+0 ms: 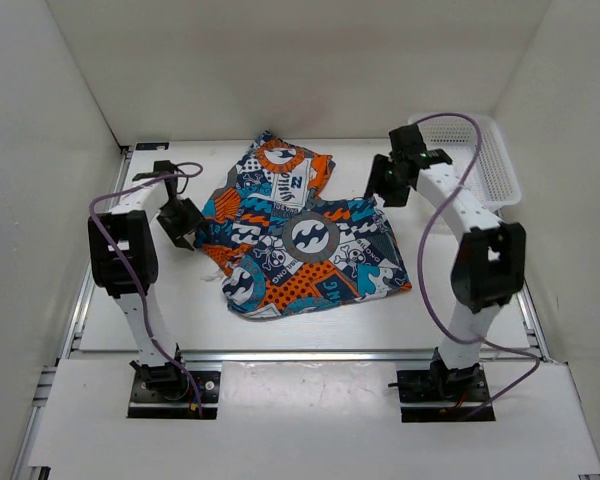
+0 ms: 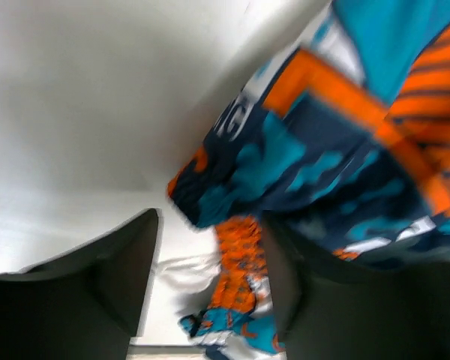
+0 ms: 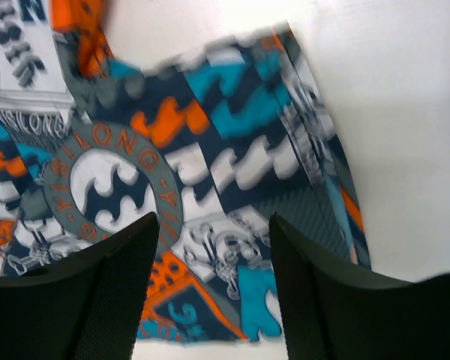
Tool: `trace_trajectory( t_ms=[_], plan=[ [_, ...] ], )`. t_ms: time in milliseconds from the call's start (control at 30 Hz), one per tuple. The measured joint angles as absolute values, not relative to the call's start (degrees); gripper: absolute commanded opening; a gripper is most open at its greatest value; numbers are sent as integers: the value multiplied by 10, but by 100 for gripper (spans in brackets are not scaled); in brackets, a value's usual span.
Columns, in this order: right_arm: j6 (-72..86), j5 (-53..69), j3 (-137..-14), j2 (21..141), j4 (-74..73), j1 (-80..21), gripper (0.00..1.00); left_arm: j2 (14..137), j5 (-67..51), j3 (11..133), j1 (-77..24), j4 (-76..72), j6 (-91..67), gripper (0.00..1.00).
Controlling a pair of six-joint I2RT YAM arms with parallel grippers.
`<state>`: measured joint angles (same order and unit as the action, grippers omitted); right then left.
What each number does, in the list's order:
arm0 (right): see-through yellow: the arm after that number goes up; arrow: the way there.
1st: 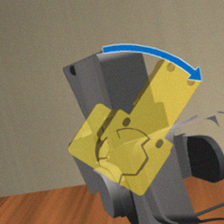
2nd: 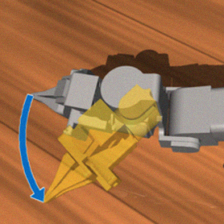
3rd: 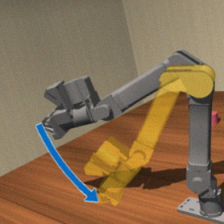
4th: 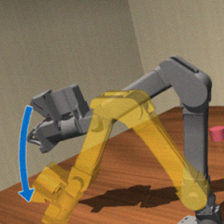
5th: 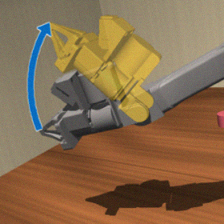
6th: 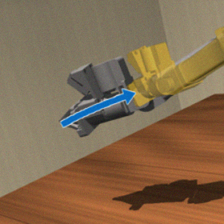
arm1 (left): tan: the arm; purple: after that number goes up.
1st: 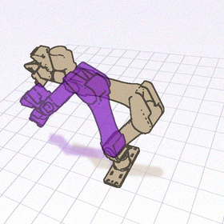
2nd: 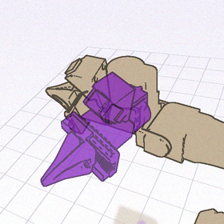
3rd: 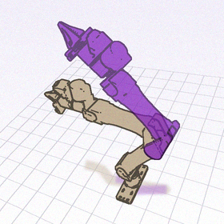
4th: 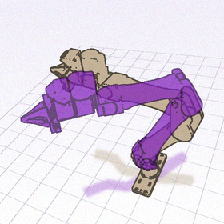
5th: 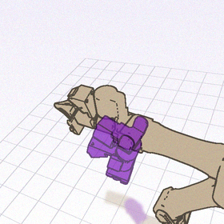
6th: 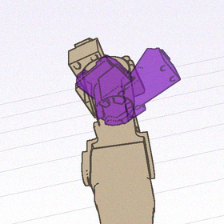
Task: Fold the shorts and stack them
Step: Fold the shorts
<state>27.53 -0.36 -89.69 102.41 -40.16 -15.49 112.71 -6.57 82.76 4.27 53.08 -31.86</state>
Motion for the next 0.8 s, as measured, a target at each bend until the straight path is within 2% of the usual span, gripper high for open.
trace_trajectory(
  t_ms=[33,67,100,133,433,533,600,667,700,800],
  plan=[
    [271,6,-930,1058,-405,-155,74,1136,-67,837,43,528,-317,55],
    [267,15,-964,1091,-403,-155,76,1145,-68,845,42,527,-318,33],
    [264,22,-992,1119,-402,-155,78,1153,-69,853,42,527,-319,18],
    [263,33,-1027,1153,-404,-155,79,1160,-69,858,42,525,-321,10],
    [287,110,-1343,1432,-395,-162,81,1214,-83,948,37,547,-305,10],
    [310,122,-1390,1488,-378,-163,76,1217,-83,972,36,560,-298,10],
    [329,126,-1391,1509,-362,-165,59,1217,-83,985,36,568,-293,10],
    [348,131,-1399,1523,-349,-166,24,1221,-83,997,36,575,-287,10],
    [361,129,-1401,1527,-343,-166,0,1224,-82,1006,36,580,-283,10],
    [399,105,-1345,1506,-321,-166,0,1234,-72,1021,36,588,-273,10]
  ],
)
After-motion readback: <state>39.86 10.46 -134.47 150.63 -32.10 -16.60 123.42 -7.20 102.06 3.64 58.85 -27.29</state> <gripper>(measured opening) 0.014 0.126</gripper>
